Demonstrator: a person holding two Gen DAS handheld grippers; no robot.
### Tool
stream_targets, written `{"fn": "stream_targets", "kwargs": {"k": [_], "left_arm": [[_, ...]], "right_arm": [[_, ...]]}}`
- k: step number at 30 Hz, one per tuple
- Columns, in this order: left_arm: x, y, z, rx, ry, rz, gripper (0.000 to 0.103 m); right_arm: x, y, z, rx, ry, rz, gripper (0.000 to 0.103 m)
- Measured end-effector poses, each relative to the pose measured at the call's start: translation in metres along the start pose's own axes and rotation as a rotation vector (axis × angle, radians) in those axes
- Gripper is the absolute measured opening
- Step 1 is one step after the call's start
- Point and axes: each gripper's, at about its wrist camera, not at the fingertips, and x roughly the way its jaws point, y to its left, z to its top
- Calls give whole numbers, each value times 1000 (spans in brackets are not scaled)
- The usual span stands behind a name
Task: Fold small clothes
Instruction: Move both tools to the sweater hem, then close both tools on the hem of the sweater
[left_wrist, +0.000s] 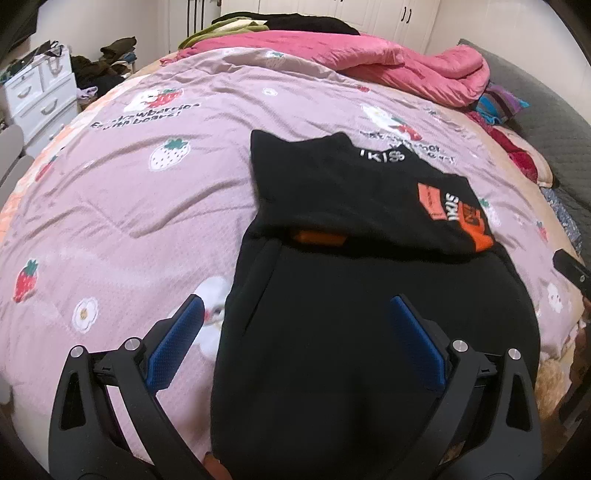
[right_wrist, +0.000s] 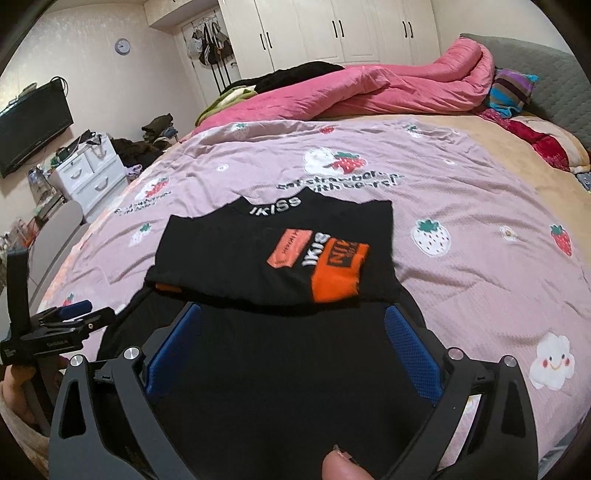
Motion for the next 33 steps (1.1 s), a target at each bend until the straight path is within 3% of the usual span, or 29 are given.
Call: {"fn": "stream_targets", "kwargs": {"k": [18,26,33], "left_arm": [[-17,31,-39,-27,60,29,94],[-18,42,-58,-15,122,16,94],[-19,46,-75,-8,200,-95,92]], "right_arm": [[-21,-7,-33,-24,44,-9,99],[-28,-18,-55,-24,94,-27,99],[-36,-30,-77,-26,132,-56,99]]}}
